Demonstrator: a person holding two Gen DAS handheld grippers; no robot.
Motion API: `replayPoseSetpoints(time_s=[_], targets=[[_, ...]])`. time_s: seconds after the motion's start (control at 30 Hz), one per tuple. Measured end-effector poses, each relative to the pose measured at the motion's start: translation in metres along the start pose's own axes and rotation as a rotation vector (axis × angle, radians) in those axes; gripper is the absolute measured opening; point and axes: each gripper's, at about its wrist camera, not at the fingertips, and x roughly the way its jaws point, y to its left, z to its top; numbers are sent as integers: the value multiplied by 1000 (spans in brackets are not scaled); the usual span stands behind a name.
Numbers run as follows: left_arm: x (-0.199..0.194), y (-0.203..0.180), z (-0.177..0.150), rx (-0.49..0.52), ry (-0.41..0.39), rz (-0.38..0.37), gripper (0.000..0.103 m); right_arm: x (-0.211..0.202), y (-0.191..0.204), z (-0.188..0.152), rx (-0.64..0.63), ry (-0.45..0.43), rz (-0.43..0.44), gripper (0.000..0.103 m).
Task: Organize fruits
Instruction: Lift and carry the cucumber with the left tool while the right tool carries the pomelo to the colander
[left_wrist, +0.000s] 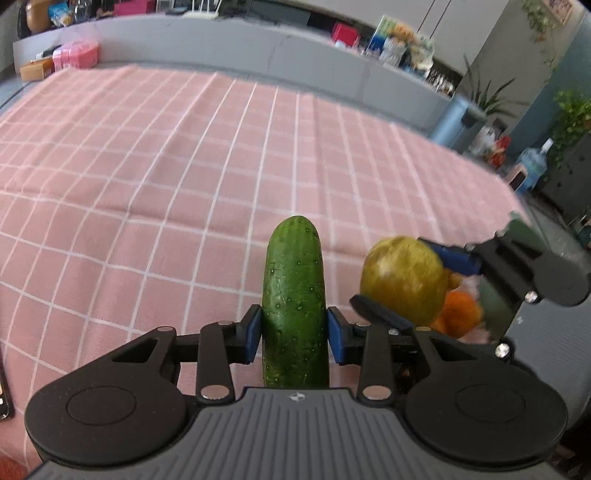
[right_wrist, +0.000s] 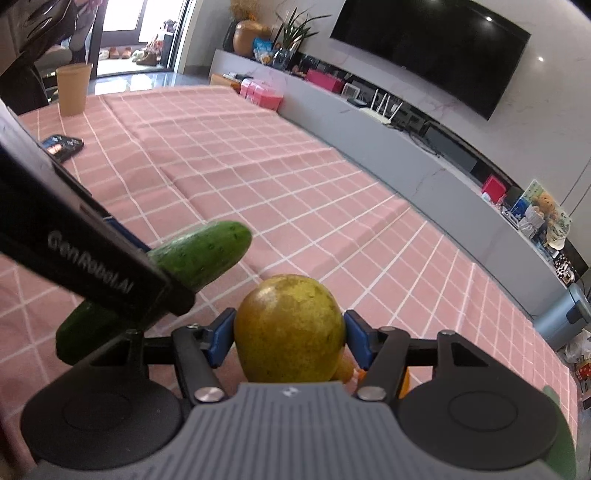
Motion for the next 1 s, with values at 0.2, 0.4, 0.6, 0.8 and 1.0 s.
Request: replayPoseSetpoints(time_s=[0.2,0.4,0.6,0.8,1.0], targets=[[-33,-23,0,24,-64,-19,41,-41,-8,3,12,-51,-21,59],[-56,-50,5,53,-119,-93,41,-84,-32,0,60,-71,-41,59],[-63,-80,18,67,-148,-189,41,-119,-65,-14,106,-69,-93,59],[-43,-113,35,41,-136,-294,41,-137,-99,-33,134,-36,-136,59],[-5,-144,48,13,-99,-372,41,-136,-130,-55,126,30,-164,59]])
